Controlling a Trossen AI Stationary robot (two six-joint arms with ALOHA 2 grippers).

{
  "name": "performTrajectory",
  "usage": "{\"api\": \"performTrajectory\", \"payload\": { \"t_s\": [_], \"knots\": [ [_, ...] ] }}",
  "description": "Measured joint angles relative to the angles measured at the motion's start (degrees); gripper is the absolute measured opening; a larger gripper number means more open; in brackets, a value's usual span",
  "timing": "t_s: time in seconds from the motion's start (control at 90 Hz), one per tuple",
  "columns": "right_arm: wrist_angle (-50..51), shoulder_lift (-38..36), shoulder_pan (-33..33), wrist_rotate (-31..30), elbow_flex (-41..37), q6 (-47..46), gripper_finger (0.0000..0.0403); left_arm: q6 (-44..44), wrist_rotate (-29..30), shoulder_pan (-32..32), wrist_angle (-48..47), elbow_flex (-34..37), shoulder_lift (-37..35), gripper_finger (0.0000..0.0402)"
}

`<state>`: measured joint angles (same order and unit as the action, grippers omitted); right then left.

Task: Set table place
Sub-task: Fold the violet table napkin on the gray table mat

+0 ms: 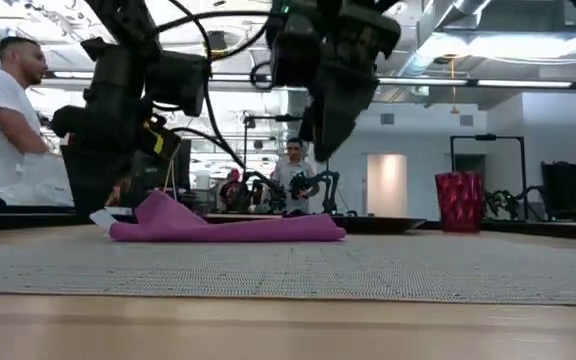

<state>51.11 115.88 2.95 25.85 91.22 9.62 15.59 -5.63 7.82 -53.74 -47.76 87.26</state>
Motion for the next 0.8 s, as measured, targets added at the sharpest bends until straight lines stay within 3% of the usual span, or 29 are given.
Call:
{"api": "performTrajectory", "payload": {
  "t_s": [0.244, 0.422, 0.522, 0.656, 0.8],
  "knots": [
    [3.57, 3.57, 1.12, -1.12, 2.64, -0.19, 0.0150, 4.56, 4.32, -0.42, 4.17, 1.29, 0.00, 0.0199],
    [9.46, 3.18, 1.19, -14.19, 10.65, 9.82, 0.0142, 5.31, 6.59, -0.42, 2.99, 0.50, 0.00, 0.0199],
    [9.08, 3.24, -0.44, -16.85, 12.78, 18.50, 0.0136, 4.51, 8.04, -0.42, -2.01, -0.96, -0.05, 0.0199],
    [8.34, 3.62, -1.91, -18.28, 12.09, 20.54, 0.0135, -0.62, 17.46, -0.42, -14.01, -3.69, -2.45, 0.0199],
    [4.98, 3.40, -1.50, -18.39, 12.11, 22.13, 0.0134, -0.78, 28.51, 0.75, -21.95, -3.92, -12.01, 0.0199]
  ]
}}
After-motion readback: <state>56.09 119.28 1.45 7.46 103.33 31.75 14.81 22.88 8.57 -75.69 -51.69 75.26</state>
